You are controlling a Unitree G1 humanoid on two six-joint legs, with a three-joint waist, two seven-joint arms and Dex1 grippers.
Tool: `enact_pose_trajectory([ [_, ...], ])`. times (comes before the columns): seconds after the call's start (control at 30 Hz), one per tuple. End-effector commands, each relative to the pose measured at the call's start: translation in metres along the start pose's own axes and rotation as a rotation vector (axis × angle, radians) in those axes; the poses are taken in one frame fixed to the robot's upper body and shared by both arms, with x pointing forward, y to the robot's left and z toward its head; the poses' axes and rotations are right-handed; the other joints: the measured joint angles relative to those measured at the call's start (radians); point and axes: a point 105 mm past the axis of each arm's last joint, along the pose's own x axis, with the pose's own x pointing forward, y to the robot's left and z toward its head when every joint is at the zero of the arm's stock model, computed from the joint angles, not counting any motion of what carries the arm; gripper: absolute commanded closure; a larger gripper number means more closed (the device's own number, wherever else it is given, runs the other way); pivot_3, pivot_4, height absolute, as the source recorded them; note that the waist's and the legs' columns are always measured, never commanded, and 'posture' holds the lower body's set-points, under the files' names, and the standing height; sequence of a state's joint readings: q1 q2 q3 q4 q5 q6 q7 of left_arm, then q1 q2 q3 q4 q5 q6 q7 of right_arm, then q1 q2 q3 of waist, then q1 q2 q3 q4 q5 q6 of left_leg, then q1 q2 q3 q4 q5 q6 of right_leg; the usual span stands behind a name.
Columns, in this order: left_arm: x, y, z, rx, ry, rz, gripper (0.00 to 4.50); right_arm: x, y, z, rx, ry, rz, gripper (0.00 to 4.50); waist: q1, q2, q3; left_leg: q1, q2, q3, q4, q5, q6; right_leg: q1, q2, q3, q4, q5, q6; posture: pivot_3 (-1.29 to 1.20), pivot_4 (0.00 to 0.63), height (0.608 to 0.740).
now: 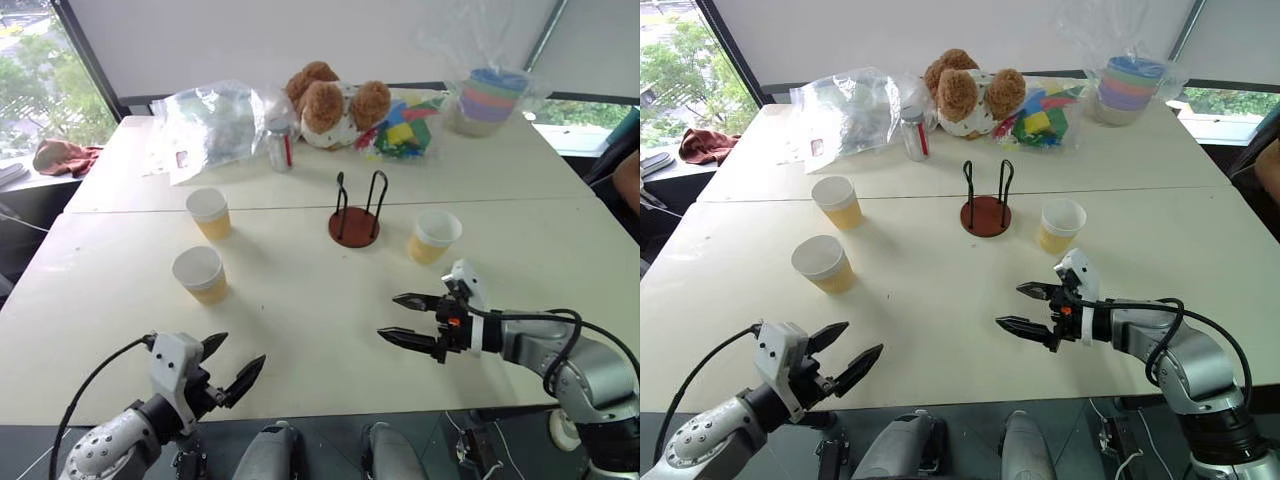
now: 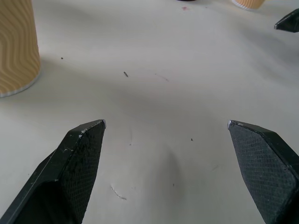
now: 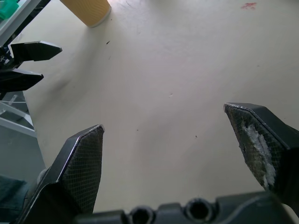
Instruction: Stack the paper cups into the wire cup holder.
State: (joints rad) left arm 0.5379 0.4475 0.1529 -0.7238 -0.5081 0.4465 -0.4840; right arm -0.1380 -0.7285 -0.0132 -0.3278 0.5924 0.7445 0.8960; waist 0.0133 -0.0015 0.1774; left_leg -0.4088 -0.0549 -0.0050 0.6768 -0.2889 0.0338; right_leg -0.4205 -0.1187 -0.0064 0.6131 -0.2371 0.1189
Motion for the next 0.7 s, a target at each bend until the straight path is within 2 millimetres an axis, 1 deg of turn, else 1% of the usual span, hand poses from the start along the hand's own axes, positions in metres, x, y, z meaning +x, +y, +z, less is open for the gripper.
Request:
enact_pose_trajectory([
  [0.03,-0.002,-0.004,0.011,0.064,-0.026,-0.001,0.17,0.003,-0.003,0.0,-0.061,0.06,-0.024,0.0,0.001,0.0,0.0,0.0,0.0,0.0,0.0,0.0,0.0,0.0,0.0,0.0,0.0,0.0,0.0,0.0,0.15,0.74],
  [0.1,-0.002,-0.004,0.013,0.059,-0.037,0.005,0.17,0.004,-0.005,0.002,-0.072,0.057,-0.026,0.0,0.001,0.0,0.0,0.0,0.0,0.0,0.0,0.0,0.0,0.0,0.0,0.0,0.0,0.0,0.0,0.0,0.15,0.74],
  [0.27,0.001,0.001,0.021,0.044,-0.069,0.019,0.17,0.006,-0.001,0.016,-0.039,-0.008,0.026,0.0,0.0,0.0,0.0,0.0,0.0,0.0,0.0,0.0,0.0,0.0,0.0,0.0,0.0,0.0,0.0,0.0,0.15,0.74],
  [0.43,0.005,-0.001,0.022,0.045,-0.061,-0.004,0.17,0.007,0.0,0.02,-0.052,-0.009,0.029,0.0,0.001,0.0,0.0,0.0,0.0,0.0,0.0,0.0,0.0,0.0,0.0,0.0,0.0,0.0,0.0,0.0,0.15,0.74],
  [0.6,0.012,-0.002,0.033,0.047,-0.076,-0.021,0.17,0.007,0.002,0.023,-0.058,-0.003,0.044,0.0,0.0,0.0,0.0,0.0,0.0,0.0,0.001,0.0,0.0,0.0,0.0,0.0,0.0,0.0,0.0,0.0,0.15,0.74],
  [0.7,0.014,-0.006,0.041,0.024,-0.099,-0.068,0.17,0.005,0.005,0.029,-0.06,-0.005,0.074,0.0,0.0,0.0,0.0,0.0,0.0,0.0,0.001,0.0,0.0,0.0,0.0,0.0,0.0,0.001,0.0,0.0,0.15,0.74],
])
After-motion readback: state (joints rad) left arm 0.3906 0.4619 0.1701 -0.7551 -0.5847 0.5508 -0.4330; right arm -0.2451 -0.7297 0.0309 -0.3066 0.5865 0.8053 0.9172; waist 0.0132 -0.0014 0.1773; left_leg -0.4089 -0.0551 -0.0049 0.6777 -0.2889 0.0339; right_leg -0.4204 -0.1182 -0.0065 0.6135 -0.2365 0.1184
